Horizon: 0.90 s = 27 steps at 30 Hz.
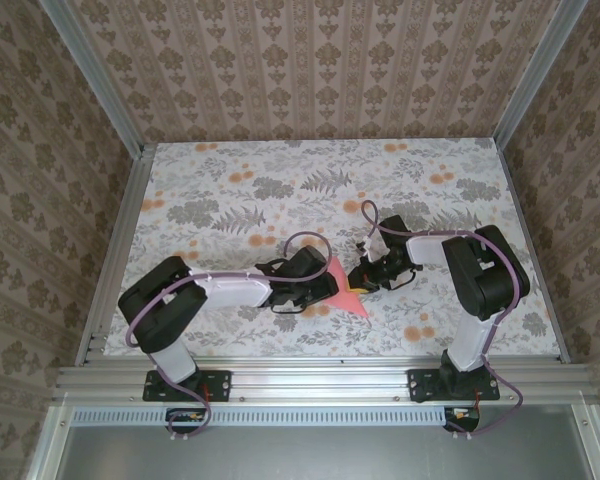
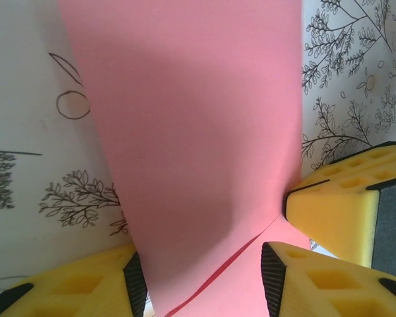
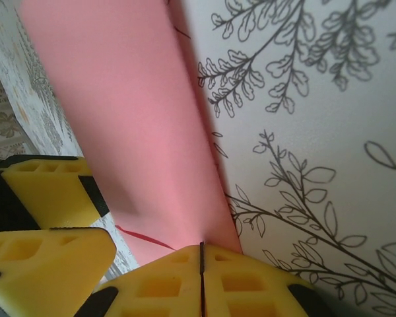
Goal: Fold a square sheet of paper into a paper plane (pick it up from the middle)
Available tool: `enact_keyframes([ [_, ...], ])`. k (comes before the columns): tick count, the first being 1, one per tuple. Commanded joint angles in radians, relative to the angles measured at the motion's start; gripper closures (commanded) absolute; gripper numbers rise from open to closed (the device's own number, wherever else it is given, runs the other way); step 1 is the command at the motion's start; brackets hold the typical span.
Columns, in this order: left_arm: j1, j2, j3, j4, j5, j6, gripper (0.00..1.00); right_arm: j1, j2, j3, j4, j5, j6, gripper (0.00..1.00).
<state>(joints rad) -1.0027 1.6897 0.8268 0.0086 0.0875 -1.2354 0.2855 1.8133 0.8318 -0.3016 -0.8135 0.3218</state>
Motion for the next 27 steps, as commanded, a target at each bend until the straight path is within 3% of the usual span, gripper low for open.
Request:
enact_keyframes([
  [1,-0.008,0.022,0.012,0.057,0.015,-0.028,0.52,-0.021,0.034,-0.022,-0.001,0.078,0.018,0.89],
  [7,-0.008,0.015,0.002,0.091,0.009,-0.063,0.57,-0.023,0.031,-0.022,0.002,0.076,0.022,0.88],
  [15,-0.023,-0.061,-0.073,0.094,-0.053,-0.155,0.50,-0.033,0.030,-0.028,0.011,0.076,0.031,0.87],
  [20,-0.033,-0.052,-0.103,0.211,-0.033,-0.193,0.49,-0.036,0.034,-0.030,0.018,0.072,0.032,0.87],
  [27,-0.044,-0.034,-0.100,0.255,-0.031,-0.212,0.56,-0.039,0.035,-0.030,0.021,0.068,0.034,0.86],
])
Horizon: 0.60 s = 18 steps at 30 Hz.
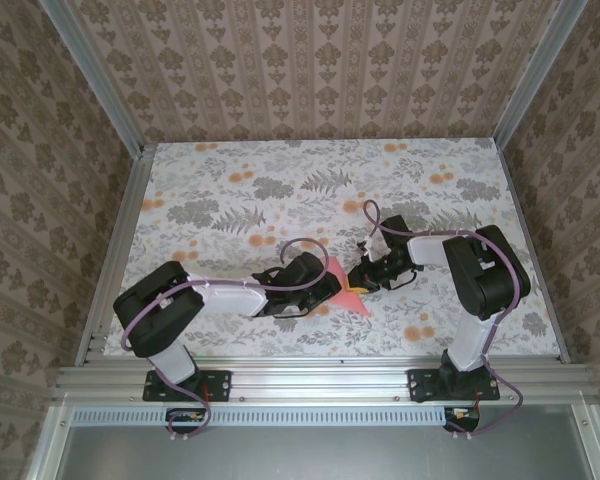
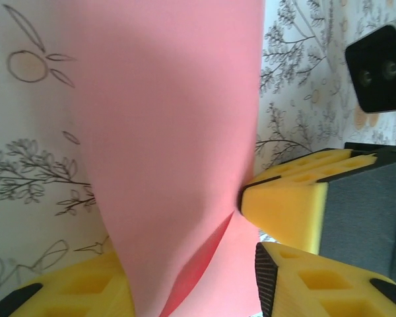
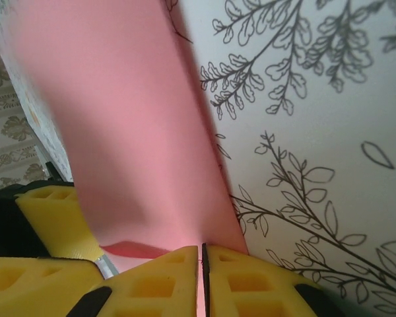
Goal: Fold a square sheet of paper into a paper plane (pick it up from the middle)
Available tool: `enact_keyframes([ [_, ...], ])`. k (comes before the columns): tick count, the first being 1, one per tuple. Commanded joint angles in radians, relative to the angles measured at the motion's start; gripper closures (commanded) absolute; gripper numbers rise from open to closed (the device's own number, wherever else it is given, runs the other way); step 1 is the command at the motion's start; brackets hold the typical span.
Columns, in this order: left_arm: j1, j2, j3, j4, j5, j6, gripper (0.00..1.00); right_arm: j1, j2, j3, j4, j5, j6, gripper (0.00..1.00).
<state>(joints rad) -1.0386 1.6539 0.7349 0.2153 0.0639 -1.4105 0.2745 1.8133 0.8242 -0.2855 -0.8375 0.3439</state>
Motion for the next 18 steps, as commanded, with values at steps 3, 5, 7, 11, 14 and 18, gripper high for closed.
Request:
enact_keyframes([
  [3,-0.009,-0.002,-0.006,0.049,-0.012,-0.041,0.58,-0.029,0.033,-0.023,0.005,0.092,0.011,0.85],
  [5,-0.011,-0.004,-0.005,0.045,-0.019,-0.050,0.60,-0.029,0.032,-0.023,0.003,0.091,0.012,0.85],
  [7,-0.014,0.001,0.001,0.036,-0.023,-0.054,0.62,-0.029,0.030,-0.025,0.005,0.088,0.012,0.85],
  [11,-0.009,0.022,0.017,0.037,-0.023,-0.050,0.71,-0.031,0.026,-0.023,0.007,0.081,0.015,0.84],
  [14,-0.003,0.029,0.025,0.010,-0.029,-0.050,0.79,-0.032,0.014,-0.026,0.012,0.079,0.022,0.83],
  [18,0.028,0.030,0.031,-0.045,-0.012,-0.044,0.89,-0.031,-0.011,-0.031,0.026,0.070,0.035,0.81],
])
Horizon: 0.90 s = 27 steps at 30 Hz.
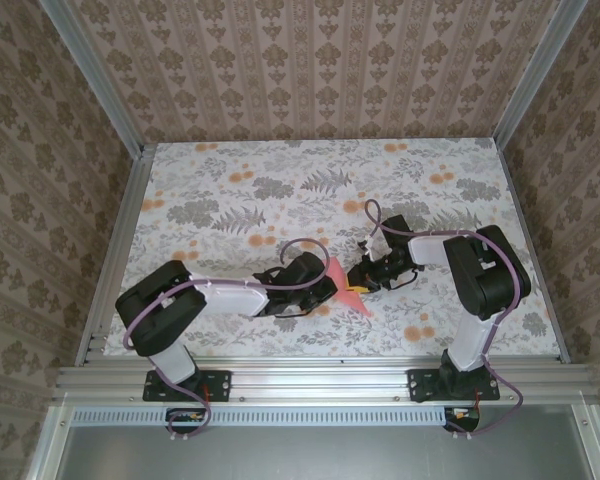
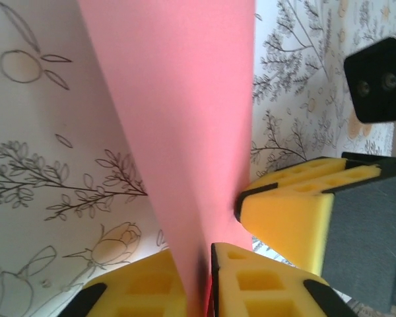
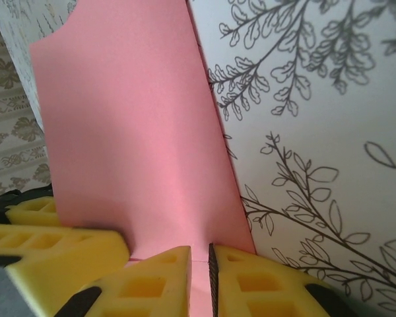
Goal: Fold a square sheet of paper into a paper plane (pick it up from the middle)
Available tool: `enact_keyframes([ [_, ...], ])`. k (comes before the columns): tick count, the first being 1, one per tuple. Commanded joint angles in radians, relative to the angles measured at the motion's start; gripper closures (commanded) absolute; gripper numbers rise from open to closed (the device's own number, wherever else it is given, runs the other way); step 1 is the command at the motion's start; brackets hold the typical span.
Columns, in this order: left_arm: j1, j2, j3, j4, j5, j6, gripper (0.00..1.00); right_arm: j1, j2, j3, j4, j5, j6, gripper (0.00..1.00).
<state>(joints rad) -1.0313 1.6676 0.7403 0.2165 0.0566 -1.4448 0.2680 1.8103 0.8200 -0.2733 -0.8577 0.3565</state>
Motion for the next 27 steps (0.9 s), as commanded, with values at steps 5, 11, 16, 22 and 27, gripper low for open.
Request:
enact_keyframes([
  [5,0.077,0.006,0.028,-0.091,0.038,0.023,0.99,-0.024,-0.061,-0.034,0.039,0.072,0.041,0.74],
  [11,0.146,-0.017,0.018,-0.143,0.109,0.071,1.00,-0.021,-0.192,-0.075,0.094,0.182,0.059,0.65],
  [16,0.197,-0.029,0.019,-0.173,0.170,0.116,0.99,0.038,-0.386,-0.188,0.257,0.352,0.011,0.62],
  [22,0.247,-0.037,0.015,-0.156,0.233,0.132,0.98,0.224,-0.499,-0.246,0.356,0.585,-0.223,0.61],
  [27,0.264,-0.046,0.044,-0.180,0.266,0.148,0.98,0.361,-0.516,-0.320,0.535,0.637,-0.388,0.59],
])
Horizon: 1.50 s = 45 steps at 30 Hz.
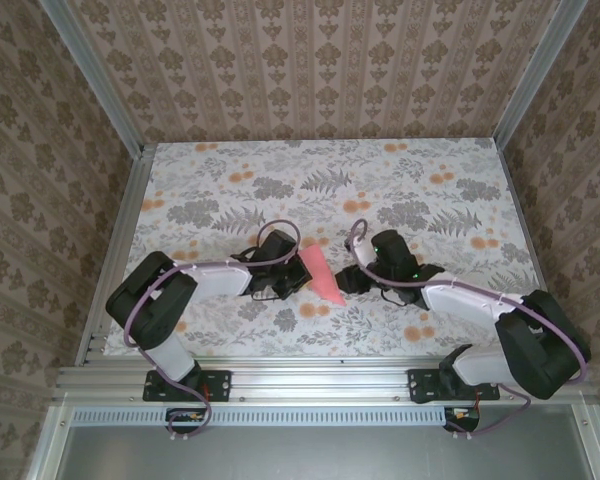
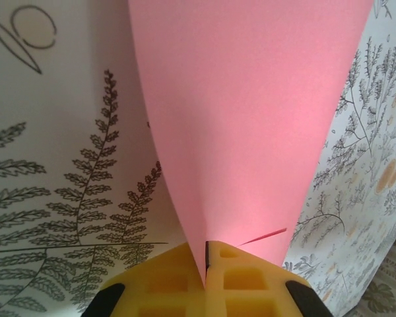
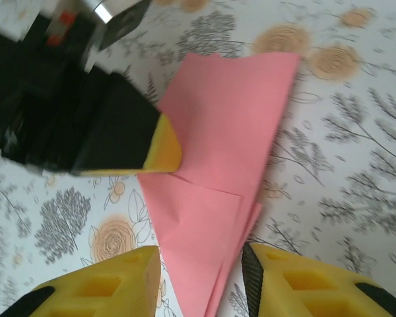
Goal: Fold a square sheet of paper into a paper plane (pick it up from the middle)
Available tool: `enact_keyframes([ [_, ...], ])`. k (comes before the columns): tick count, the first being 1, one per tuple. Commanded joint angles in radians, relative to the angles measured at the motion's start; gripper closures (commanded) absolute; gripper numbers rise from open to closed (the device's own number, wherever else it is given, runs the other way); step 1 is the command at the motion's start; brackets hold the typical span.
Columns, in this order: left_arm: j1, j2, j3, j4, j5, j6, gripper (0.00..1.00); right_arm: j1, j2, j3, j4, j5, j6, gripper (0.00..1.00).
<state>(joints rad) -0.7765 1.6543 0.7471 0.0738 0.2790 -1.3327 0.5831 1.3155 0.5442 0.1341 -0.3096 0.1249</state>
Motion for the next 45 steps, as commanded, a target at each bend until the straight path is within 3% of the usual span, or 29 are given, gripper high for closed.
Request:
enact_keyframes([
  [1,0.011,-0.033,0.041,-0.044,0.046,0.038,0.98,0.077,-0.021,-0.066,0.167,0.111,-0.202,0.56],
  [11,0.028,-0.024,0.048,-0.039,0.072,0.026,0.97,0.239,0.091,-0.091,0.242,0.246,-0.407,0.52],
  [19,0.028,-0.024,0.055,-0.049,0.076,0.032,0.97,0.300,0.240,-0.087,0.374,0.415,-0.473,0.53],
  [29,0.028,-0.021,0.064,-0.059,0.081,0.040,0.96,0.316,0.297,-0.107,0.485,0.493,-0.502,0.62],
  [39,0.030,-0.020,0.072,-0.064,0.081,0.040,0.95,0.323,0.336,-0.122,0.538,0.583,-0.461,0.83],
  [45,0.034,-0.026,0.071,-0.076,0.073,0.046,0.89,0.316,0.339,-0.122,0.535,0.579,-0.390,0.94],
])
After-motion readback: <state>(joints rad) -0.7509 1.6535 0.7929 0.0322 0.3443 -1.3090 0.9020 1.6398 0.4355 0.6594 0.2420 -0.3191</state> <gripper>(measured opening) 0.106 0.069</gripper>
